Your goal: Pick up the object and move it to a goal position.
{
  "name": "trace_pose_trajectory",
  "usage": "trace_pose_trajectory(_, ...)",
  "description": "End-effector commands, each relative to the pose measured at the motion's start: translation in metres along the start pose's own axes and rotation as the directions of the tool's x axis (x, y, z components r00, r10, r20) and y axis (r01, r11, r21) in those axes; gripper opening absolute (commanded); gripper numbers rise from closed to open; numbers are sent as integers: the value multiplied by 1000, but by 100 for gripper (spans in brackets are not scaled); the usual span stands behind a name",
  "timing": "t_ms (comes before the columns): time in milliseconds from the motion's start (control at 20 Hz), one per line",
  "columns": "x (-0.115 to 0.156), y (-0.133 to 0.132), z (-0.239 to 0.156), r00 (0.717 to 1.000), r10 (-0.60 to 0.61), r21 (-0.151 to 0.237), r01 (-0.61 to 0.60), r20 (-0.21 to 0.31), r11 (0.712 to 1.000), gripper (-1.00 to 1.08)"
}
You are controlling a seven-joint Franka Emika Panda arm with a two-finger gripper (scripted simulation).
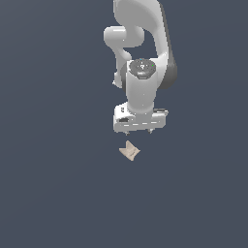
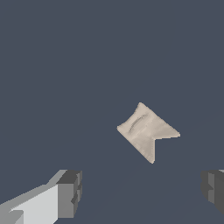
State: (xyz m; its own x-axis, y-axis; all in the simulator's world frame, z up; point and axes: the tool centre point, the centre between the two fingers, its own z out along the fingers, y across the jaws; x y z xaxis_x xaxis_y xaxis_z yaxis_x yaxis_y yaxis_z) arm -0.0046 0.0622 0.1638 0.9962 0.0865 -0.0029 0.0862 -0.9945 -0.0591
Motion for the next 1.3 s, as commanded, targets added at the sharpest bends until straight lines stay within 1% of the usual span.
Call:
trace_pose_trajectory(0,0,1,1,1000,-8,-1,8,0,1000,100)
trace_pose_trajectory(400,2,7,13,994,-106,-12,106,2,994,100)
trace_pose_trajectory(550,3,10,20,986,-166,-18,166,4,986,100)
trace_pose_trajectory(700,5,15,29,971,-238,-25,238,7,971,100)
trace_pose_trajectory(950,7,22,46,928,-373,-35,373,15,927,100)
trace_pose_trajectory(1100,8,27,57,892,-452,-39,452,20,891,100)
trace_pose_trajectory(1250,8,31,67,849,-527,-41,528,26,848,100)
